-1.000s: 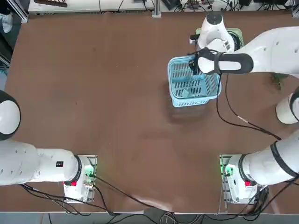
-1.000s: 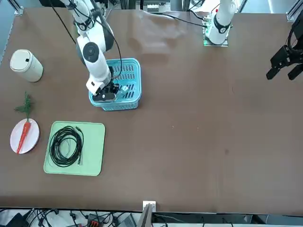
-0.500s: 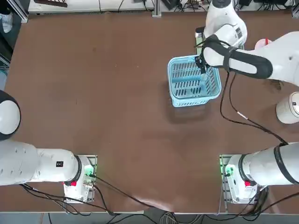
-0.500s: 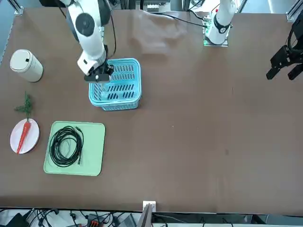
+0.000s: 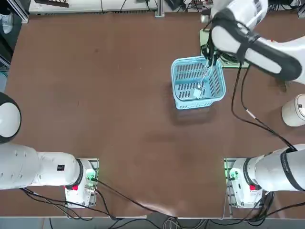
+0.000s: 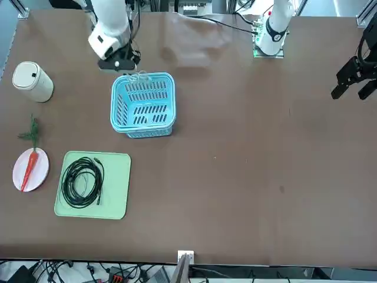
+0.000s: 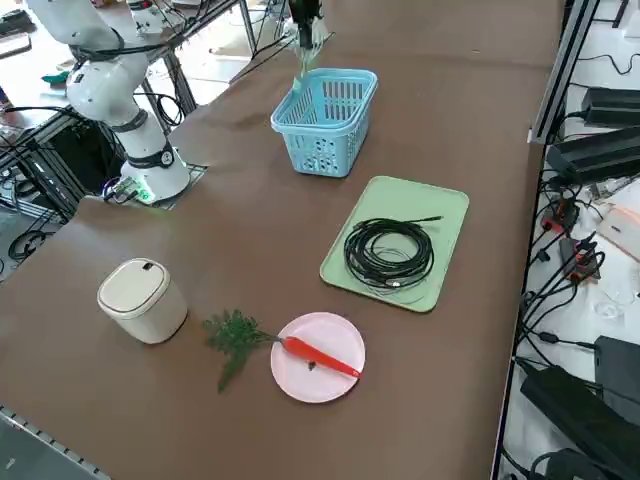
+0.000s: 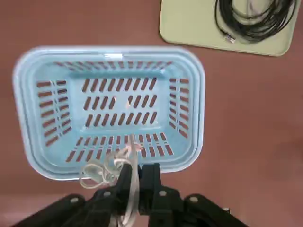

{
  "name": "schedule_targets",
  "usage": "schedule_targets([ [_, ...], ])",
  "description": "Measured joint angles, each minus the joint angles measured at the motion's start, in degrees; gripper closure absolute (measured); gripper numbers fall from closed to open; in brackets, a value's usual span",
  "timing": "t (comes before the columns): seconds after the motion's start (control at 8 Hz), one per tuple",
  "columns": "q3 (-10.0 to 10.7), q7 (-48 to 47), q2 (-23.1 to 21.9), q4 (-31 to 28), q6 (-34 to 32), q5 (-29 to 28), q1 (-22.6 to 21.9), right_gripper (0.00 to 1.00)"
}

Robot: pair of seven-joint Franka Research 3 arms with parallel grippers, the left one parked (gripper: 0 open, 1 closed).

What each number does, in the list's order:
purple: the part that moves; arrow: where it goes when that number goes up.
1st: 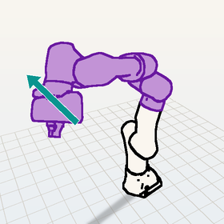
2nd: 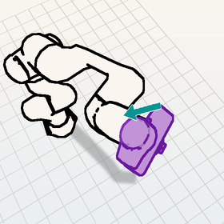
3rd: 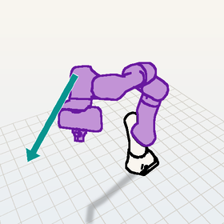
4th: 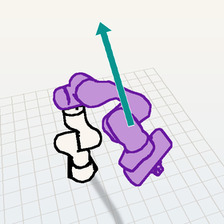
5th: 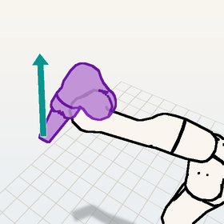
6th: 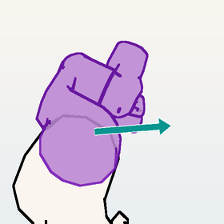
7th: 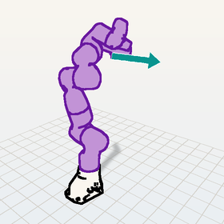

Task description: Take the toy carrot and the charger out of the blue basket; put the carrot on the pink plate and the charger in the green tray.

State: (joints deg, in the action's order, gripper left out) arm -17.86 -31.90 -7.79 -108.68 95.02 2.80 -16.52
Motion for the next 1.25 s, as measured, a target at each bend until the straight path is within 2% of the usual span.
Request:
schedule_targets([
  [0.25, 1.1, 0.8, 0.9, 6.4, -1.8, 0.0, 1.4, 0.99],
  [0.5, 1.8, 4.8, 4.1, 11.4, -1.9, 0.1, 4.9, 0.99],
  [1.0, 2.5, 18.9, 12.9, 18.2, -1.7, 0.2, 15.5, 0.99],
  [1.25, 2.5, 22.4, 18.3, 20.7, 0.9, 0.2, 18.8, 0.99],
])
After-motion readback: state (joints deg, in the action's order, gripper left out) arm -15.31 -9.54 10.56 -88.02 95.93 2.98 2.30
